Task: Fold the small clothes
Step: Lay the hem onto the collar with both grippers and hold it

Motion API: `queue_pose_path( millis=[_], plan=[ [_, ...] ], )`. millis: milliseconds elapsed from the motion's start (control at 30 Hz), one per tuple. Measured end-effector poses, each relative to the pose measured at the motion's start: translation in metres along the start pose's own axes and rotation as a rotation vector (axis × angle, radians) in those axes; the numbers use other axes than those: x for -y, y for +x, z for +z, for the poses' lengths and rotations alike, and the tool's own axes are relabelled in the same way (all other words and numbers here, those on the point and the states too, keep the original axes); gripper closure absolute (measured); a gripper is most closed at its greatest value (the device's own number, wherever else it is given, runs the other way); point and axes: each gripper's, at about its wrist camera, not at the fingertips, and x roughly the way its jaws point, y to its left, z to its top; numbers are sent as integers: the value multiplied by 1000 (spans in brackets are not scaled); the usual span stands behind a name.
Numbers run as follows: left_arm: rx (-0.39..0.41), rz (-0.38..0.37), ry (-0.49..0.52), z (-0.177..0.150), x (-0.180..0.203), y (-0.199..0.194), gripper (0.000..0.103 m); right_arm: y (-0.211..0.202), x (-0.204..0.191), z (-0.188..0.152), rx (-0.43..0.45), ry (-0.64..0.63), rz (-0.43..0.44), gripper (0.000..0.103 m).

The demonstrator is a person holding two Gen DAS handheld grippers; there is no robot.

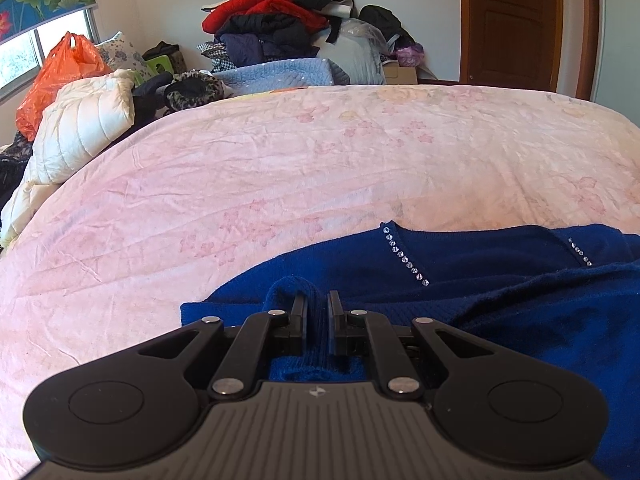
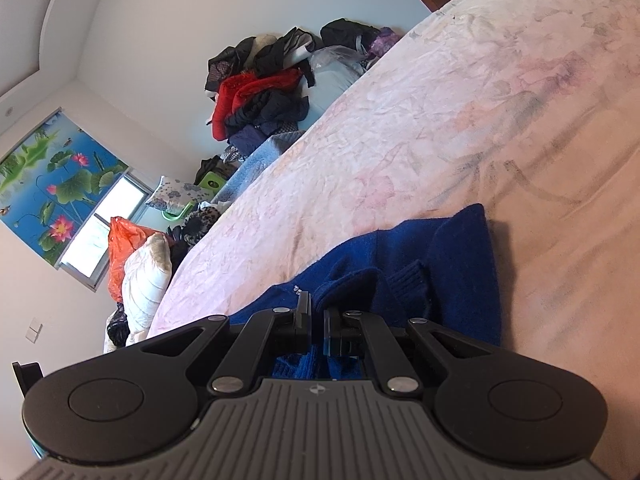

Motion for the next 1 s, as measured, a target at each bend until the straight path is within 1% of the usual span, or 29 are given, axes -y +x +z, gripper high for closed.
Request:
queue_pose_path(
  millis=[233,367,467,533,633,767,900,1000],
  plan=[
    [7,7,-14,4,-1,-1,94,3,-3,3,9,-16,-5,95],
    [30,8,-16,10,-4,-7,94,-3,-13,8,43,-55,5,95],
    [30,12,-24,14,-5,-4,94,-4,-21,13,59,-87,11,95],
    [23,19,-23,14,-3,1,94,0,-21,13,55,-93,-1,95],
    [13,28,-20,14,-1,9,94,8,-13,11,33,-66,-21,95],
    [5,25,-39,20,-3,15,94,11,-6,12,24,-28,-11,95],
    [29,81,-14,20,0,17,95,15,-8,12,20,-48,-24,95],
    [14,79,-18,19,-3,20,95,17,-4,12,15,-38,-31,95]
  ],
)
